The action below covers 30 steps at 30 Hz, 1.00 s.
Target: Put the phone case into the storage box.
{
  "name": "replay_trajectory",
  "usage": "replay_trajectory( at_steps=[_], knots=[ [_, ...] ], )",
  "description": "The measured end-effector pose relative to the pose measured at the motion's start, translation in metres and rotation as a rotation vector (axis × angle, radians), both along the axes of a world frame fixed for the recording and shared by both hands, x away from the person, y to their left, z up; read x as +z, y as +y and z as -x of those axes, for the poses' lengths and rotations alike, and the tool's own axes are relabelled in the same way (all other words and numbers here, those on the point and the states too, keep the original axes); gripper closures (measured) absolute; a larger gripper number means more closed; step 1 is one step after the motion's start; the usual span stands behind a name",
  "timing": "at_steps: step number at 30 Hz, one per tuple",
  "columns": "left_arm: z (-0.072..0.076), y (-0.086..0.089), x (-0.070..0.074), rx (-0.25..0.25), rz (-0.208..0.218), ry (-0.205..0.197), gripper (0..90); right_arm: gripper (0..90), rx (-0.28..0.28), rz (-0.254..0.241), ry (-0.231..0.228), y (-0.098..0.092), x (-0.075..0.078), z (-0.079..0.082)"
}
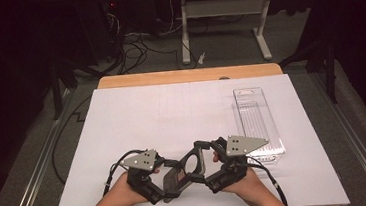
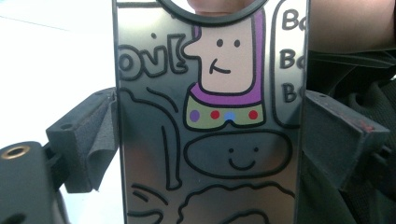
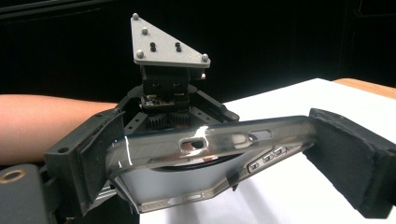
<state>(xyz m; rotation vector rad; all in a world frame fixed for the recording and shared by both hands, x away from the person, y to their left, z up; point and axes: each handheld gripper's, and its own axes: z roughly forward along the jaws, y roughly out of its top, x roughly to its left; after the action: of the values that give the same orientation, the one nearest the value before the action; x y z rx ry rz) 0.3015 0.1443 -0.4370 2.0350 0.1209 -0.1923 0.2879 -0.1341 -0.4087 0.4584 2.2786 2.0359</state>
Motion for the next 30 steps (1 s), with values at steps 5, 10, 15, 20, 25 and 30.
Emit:
replay_trajectory(
  at_steps=[5, 10, 15, 20, 25, 30],
  knots=[
    [0.0006, -0.0016, -0.0004, -0.005, -0.001, -0.001, 13.1, 6.6, 0.003, 0.011, -0.003, 0.002, -0.0014, 0.0013],
    [0.0002, -0.0019, -0.0009, -0.007, -0.003, 0.001, 13.1, 8.4, 0.01, 0.012, 0.001, 0.0031, -0.0024, 0.0014],
    [0.0003, -0.0023, -0.001, -0.009, -0.004, 0.0, 13.1, 9.7, 0.014, 0.011, 0.001, 0.0027, -0.0025, 0.0013],
    [0.0007, -0.0027, -0.0013, -0.01, -0.006, -0.003, 13.0, 10.4, 0.017, 0.011, -0.003, 0.0026, -0.0031, 0.0019],
    [0.0006, -0.0031, -0.0014, -0.014, 0.001, -0.001, 13.1, 11.1, 0.015, 0.001, 0.006, 0.0019, -0.0028, 0.0022],
    [0.0001, -0.0031, -0.0014, -0.021, 0.007, 0.007, 13.1, 11.1, 0.017, -0.011, 0.013, 0.0017, -0.0023, 0.0022]
  ],
)
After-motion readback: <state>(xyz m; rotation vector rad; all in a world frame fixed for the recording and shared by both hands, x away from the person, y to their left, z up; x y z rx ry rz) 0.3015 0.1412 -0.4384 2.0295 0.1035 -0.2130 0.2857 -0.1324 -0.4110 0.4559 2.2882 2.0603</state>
